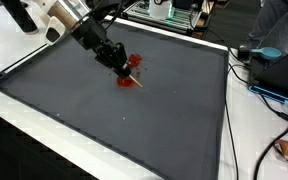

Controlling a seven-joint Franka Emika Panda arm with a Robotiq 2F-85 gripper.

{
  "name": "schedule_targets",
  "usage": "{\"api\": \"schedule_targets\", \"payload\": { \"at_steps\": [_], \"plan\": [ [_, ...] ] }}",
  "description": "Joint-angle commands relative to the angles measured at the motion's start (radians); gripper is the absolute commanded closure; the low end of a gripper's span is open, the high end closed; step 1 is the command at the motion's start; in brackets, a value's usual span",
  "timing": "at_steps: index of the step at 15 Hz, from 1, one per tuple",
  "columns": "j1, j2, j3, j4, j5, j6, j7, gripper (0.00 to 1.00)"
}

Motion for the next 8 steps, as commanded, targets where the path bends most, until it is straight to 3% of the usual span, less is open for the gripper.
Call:
{"api": "schedule_targets", "payload": {
  "at_steps": [1, 8],
  "plan": [
    [-0.012, 0.022, 0.008, 0.006, 0.028, 0.020, -0.011, 0.97],
    [-0.011, 0.032, 0.005, 0.009, 0.026, 0.020, 0.012, 0.97]
  ]
}}
